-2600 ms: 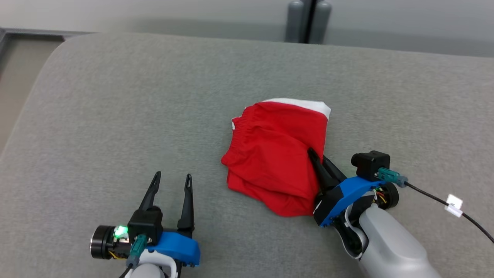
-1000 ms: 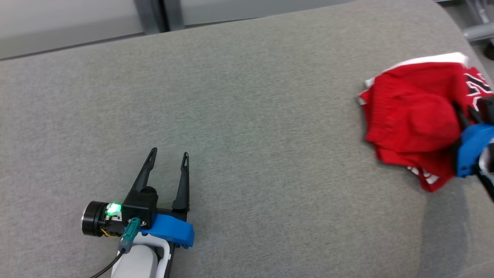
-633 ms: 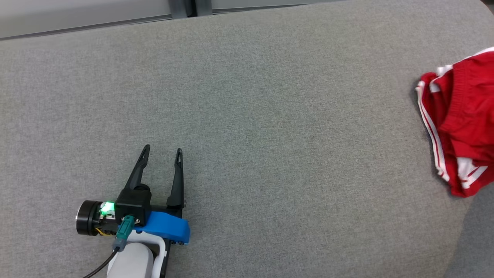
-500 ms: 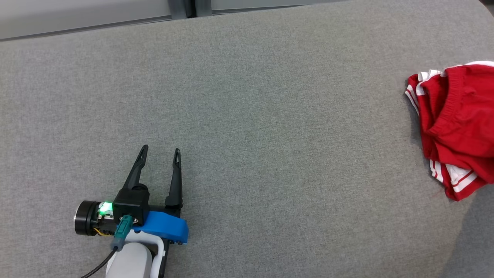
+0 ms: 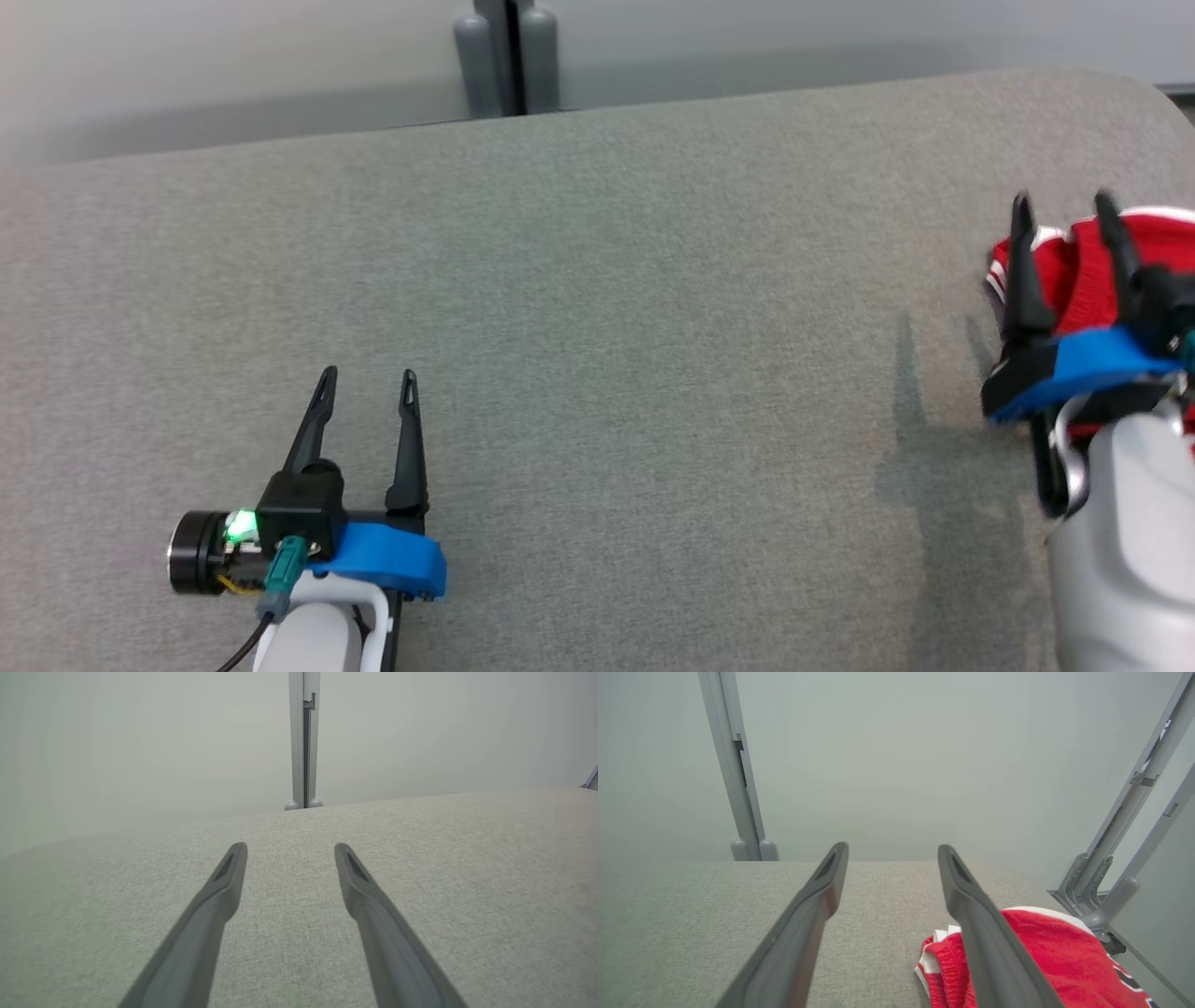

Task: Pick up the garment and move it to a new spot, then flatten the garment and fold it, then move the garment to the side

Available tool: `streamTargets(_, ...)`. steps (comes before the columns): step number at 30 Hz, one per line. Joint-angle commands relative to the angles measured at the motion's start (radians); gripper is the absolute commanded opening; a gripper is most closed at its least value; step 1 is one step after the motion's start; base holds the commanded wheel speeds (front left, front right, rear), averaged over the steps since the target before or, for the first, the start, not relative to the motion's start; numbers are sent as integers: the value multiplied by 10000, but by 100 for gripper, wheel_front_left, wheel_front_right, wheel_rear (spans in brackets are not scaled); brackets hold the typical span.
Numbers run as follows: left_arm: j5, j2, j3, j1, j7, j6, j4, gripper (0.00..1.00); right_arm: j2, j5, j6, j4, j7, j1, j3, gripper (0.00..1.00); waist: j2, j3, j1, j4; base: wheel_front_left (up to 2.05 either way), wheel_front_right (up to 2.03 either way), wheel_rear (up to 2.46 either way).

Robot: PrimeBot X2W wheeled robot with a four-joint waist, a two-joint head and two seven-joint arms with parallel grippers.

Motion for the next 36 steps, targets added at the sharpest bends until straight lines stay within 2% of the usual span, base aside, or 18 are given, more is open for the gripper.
streamTargets(1, -62, 15, 38, 99, -45, 54, -2, 100, -16, 80, -3, -98, -26, 234, 20, 100, 0, -43, 1, 43, 0, 0, 0)
streamTargets(7, -214, -20, 182, 418, -45, 219, 114, 100, 308, 738, -3, -554, -29, 2000, 533, 100, 0, -504, 1, 555, 0, 0, 0)
streamTargets(15, -352, -31, 524, 792, -45, 231, 380, 100, 328, 2285, -2, -770, -29, 3107, 1430, 100, 0, -995, 1, 852, 0, 0, 0)
streamTargets(30, -706, -44, 570, 1515, -45, -16, 934, 100, 324, 2445, -2, -786, -29, 4034, 1963, 100, 0, -2260, 1, 849, 0, 0, 0)
streamTargets(32, -1057, -41, 556, 1594, -45, -228, 976, 100, 324, 2417, -3, -756, -29, 4073, 1967, 100, 0, -2287, 1, 871, 0, 0, 0)
streamTargets(33, -1091, -42, 555, 1502, 1, -248, 951, 0, 341, 2414, -2, -757, 0, 3963, 1958, 0, -2, -2293, 1, 877, 0, 0, 0)
streamTargets(36, -1160, -48, 552, 1690, 50, -278, 1216, 0, 374, 2414, 0, -504, 48, 4062, 1962, 0, -2, -2302, 1, 879, 0, 0, 0)
